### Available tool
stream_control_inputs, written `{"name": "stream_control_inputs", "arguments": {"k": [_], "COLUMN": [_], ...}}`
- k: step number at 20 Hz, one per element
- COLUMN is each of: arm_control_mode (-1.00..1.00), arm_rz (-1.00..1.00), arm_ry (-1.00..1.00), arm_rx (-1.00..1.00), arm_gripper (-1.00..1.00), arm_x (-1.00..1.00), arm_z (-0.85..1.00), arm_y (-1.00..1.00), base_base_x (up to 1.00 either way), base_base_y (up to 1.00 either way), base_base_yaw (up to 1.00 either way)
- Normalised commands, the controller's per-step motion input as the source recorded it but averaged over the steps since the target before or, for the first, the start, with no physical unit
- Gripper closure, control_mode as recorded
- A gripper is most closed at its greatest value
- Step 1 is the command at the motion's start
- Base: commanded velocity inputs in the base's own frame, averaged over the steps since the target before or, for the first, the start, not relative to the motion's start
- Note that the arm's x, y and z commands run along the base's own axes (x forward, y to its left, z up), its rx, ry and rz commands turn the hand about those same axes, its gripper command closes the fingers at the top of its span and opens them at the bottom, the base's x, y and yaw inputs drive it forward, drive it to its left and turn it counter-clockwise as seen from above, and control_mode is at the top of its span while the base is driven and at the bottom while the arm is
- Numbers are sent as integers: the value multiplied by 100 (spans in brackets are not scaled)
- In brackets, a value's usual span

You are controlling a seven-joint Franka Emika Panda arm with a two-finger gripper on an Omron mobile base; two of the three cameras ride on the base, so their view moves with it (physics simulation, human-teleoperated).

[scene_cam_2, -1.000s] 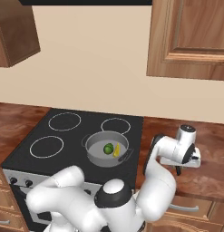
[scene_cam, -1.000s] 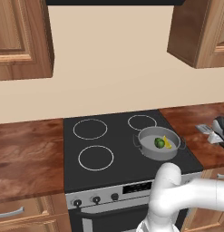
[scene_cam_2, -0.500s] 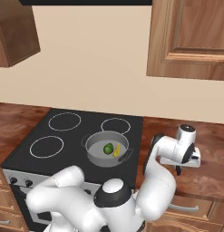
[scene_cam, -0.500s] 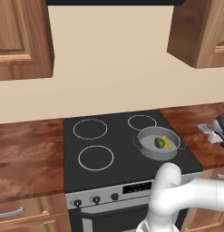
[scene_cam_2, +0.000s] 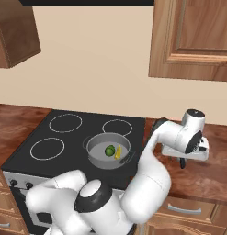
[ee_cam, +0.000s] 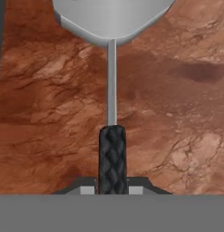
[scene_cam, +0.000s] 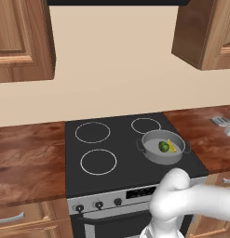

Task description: Put the avocado and lemon wedge in the pot. Retrieve the spatula and lightly stir the vegetables in the pot.

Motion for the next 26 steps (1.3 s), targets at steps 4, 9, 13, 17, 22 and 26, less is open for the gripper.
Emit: {"name": "stream_control_inputs", "arguments": {"k": [4,9,13,17,22,26], "arm_control_mode": [-100,-100,-100,-100,-100,-100], "arm_rz": [0,0,2,0,12,16], "arm_ry": [-3,0,-3,-10,-6,-12], "arm_rx": [0,0,0,-2,-11,-4], "arm_gripper": [100,100,100,100,100,100], "arm_x": [-100,-92,-27,-10,7,-5], "arm_z": [100,68,13,18,3,0], "arm_y": [40,57,69,74,25,49], "base_base_x": [0,0,0,0,0,0], "base_base_y": [0,0,0,0,0,0], "base_base_yaw": [0,0,0,0,0,0]}}
